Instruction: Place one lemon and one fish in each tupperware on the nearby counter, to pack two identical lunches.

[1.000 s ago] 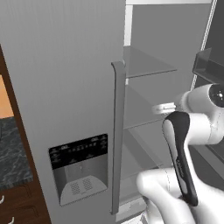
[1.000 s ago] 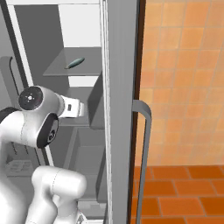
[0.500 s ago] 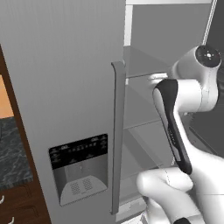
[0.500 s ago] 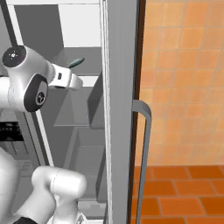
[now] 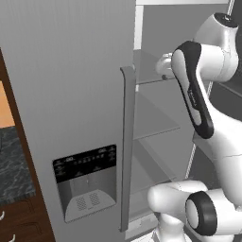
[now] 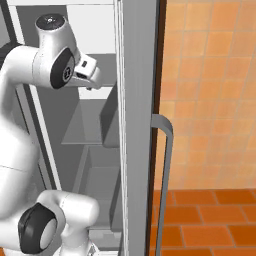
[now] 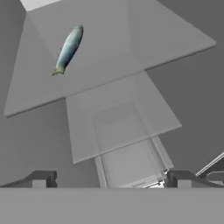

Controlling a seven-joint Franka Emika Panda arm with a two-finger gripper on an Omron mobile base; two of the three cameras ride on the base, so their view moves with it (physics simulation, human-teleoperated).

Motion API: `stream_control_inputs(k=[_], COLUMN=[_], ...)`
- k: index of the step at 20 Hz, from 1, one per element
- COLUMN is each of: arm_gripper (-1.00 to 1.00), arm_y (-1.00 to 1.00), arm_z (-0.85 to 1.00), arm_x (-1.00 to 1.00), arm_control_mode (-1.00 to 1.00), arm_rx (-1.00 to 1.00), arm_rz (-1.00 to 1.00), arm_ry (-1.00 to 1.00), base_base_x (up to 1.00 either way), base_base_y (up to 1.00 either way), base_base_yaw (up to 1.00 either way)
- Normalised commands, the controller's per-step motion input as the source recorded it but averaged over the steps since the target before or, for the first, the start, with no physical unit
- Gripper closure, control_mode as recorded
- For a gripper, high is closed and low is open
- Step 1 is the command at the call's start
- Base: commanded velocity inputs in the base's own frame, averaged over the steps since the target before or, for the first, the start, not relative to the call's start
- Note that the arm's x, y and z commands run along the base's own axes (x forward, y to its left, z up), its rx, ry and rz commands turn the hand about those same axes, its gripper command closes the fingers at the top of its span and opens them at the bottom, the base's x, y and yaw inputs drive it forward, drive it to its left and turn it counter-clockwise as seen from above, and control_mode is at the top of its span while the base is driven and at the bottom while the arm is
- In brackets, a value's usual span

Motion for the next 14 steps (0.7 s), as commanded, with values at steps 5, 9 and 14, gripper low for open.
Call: stream_control_inputs(k=[5, 9, 14], arm_gripper=[-1.0, -1.0, -1.0], arm_y=[0.28, 0.29, 0.29], arm_z=[-0.1, 0.0, 0.0], arm_x=[0.72, 0.97, 1.0], arm_control_mode=[-1.0, -1.0, -1.0], arm_rx=[0.1, 0.1, 0.0], arm_rz=[-0.02, 0.0, 0.02], arm_ry=[-0.22, -0.13, 0.08], base_base_x=[0.0, 0.0, 0.0], base_base_y=[0.0, 0.0, 0.0], base_base_yaw=[0.0, 0.0, 0.0])
